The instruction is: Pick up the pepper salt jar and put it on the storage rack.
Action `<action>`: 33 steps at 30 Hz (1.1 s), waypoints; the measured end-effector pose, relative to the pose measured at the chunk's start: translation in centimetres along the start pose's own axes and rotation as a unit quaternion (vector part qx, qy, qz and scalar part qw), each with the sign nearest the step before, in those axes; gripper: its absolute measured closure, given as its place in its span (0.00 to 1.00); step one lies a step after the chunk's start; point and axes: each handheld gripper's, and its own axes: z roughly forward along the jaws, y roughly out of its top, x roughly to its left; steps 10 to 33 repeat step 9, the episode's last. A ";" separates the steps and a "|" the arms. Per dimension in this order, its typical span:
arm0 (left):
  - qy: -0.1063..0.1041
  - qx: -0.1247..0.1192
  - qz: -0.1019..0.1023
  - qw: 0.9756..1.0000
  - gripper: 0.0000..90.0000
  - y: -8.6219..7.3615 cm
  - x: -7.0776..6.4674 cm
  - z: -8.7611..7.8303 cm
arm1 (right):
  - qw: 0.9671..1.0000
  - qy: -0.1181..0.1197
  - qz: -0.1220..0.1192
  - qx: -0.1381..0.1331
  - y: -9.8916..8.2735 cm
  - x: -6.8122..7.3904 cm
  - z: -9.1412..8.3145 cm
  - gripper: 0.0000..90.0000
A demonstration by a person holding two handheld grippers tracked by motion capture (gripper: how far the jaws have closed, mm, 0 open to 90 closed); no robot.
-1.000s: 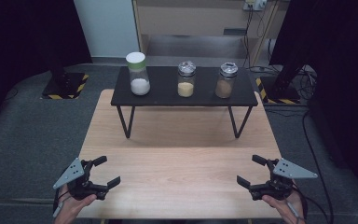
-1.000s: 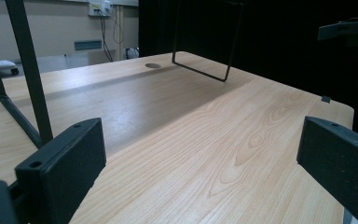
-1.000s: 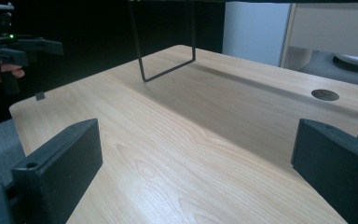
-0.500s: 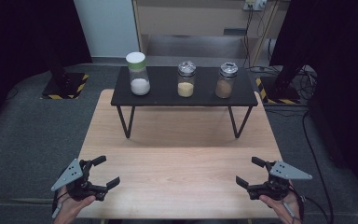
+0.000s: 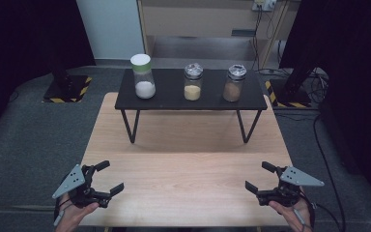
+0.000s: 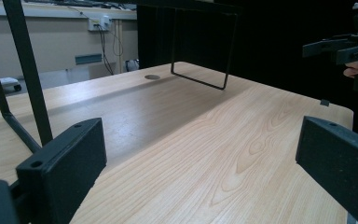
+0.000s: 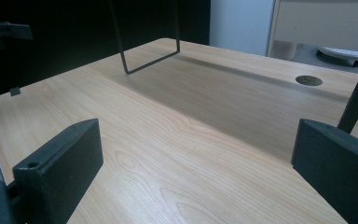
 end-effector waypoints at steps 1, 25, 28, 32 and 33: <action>0.000 0.000 0.000 1.000 0.00 0.0 0.0 0.0 | 1.000 0.001 0.001 0.000 0.0 0.0 0.0 0.03; 0.002 0.002 0.000 1.000 0.00 0.1 -0.1 0.0 | 1.000 0.005 0.002 -0.003 0.1 0.0 0.2 0.03; 0.002 0.002 0.000 1.000 0.00 0.1 -0.1 0.0 | 1.000 0.005 0.002 -0.003 0.1 0.0 0.2 0.03; 0.002 0.002 0.000 1.000 0.00 0.1 -0.1 0.0 | 1.000 0.005 0.002 -0.003 0.1 0.0 0.2 0.03; 0.002 0.002 0.000 1.000 0.00 0.1 -0.1 0.0 | 1.000 0.005 0.002 -0.003 0.1 0.0 0.2 0.03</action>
